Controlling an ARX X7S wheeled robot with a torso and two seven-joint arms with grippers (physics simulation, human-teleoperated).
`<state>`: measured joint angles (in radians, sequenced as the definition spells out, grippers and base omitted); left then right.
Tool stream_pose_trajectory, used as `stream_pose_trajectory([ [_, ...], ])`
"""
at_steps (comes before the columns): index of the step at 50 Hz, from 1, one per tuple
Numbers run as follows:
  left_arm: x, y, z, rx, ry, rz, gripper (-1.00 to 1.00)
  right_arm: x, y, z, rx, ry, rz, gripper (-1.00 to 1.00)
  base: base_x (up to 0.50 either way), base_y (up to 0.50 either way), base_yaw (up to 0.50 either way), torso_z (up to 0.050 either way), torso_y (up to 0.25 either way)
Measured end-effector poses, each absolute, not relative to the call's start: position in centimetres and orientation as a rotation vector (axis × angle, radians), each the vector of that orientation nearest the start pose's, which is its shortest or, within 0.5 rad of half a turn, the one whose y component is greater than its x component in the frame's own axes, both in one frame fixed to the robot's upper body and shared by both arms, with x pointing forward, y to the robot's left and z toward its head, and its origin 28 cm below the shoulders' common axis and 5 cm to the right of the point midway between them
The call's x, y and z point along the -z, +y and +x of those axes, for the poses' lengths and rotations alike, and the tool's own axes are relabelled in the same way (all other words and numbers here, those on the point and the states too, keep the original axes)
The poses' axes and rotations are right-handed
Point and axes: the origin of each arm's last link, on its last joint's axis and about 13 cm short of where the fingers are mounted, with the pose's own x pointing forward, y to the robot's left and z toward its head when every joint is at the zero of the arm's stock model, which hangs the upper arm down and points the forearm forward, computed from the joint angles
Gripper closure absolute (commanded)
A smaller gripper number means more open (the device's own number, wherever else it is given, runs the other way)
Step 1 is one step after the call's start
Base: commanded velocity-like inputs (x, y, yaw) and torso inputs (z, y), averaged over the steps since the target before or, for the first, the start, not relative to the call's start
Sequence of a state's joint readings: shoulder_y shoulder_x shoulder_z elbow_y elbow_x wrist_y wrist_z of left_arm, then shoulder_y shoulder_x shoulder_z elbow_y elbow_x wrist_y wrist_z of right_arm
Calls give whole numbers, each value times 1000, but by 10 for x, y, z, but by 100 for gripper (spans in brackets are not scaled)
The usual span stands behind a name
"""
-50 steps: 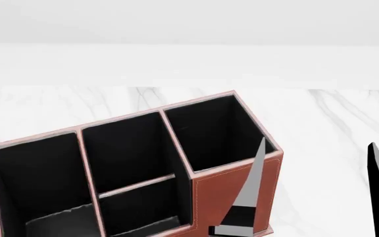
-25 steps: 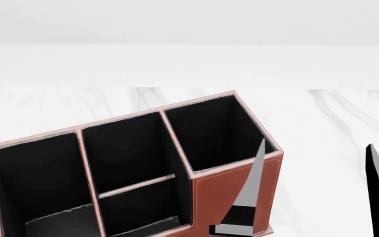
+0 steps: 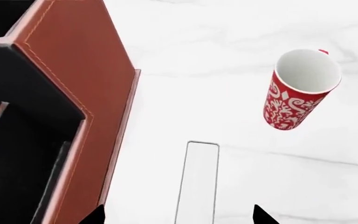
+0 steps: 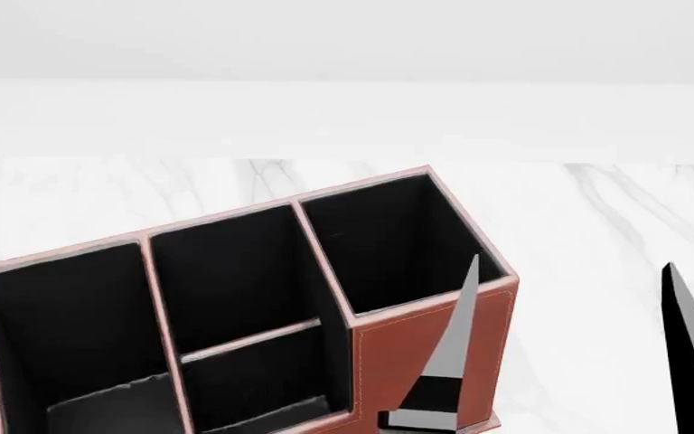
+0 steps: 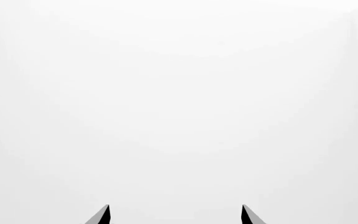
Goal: Pick up the book and place it in the front compartment of the caddy.
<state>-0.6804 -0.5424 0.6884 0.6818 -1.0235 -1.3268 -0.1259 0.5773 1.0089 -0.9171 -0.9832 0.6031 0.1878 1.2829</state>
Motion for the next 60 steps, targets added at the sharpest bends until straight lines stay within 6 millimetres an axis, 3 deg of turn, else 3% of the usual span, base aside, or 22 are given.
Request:
stream_pose_trajectory([
  [28,-126,179,210,1011,639,585,-100,-188,-96,151,64,-471,-83,-100,0,0,0,0,0],
  [60,-105,174,218,1024,636,648,-100,-186,-96,152,66,-466,-80,-100,0,0,0,0,0],
])
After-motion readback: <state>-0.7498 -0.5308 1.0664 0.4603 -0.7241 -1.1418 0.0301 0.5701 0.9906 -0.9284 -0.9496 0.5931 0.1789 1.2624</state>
